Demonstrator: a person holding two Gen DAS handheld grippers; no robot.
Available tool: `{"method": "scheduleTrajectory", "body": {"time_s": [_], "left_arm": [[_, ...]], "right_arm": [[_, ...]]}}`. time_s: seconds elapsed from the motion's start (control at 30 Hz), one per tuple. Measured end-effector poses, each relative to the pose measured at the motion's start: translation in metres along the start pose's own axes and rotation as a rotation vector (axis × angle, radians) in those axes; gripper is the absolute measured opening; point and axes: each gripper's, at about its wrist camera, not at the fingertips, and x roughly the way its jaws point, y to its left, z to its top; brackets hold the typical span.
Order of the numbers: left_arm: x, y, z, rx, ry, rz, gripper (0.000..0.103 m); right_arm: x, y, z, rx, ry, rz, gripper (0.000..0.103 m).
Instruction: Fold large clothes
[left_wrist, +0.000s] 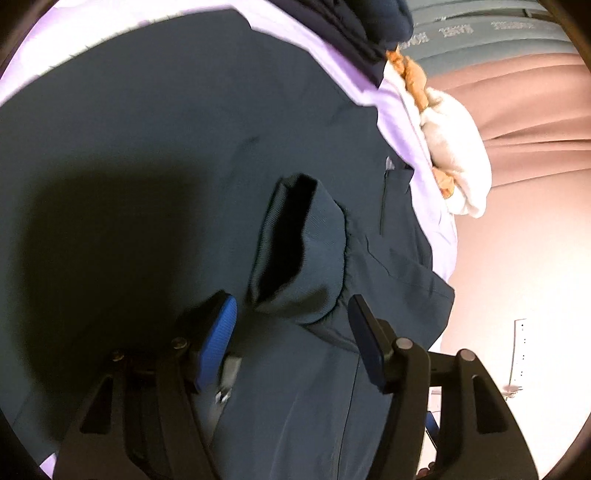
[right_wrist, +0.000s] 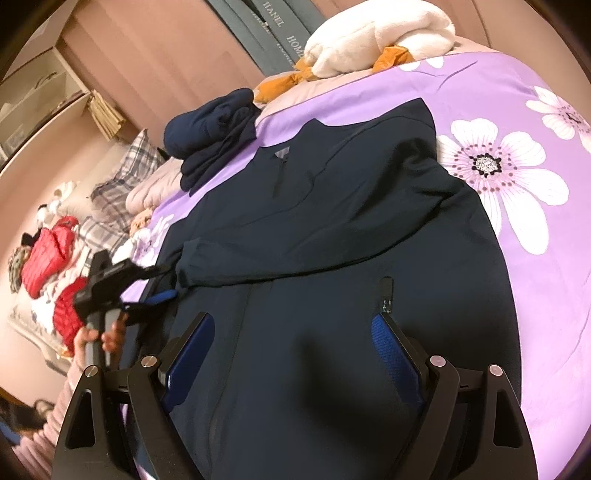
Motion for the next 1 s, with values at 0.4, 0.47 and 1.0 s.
{"method": "scheduleTrajectory", "body": {"time_s": [0.4, 0.47, 1.0], "left_arm": [[0.027, -0.002, 0.023, 0.011, 0.017, -0.092, 0.013], [0.02, -0.005, 0.023, 0.01, -0.054, -0.069, 0.009], [-0.031, 0.001, 0.031, 0.149, -0.143, 0.165, 0.014]], "right_arm": [[0.003, -0.005, 0.0, 0.004, 0.002, -0.026, 0.087], [0.002, -0.008, 0.0, 0.014, -0.002, -0.039, 0.087], [-0.003, -0.041, 0.035, 0.077, -0.079, -0.12, 0.087]]}}
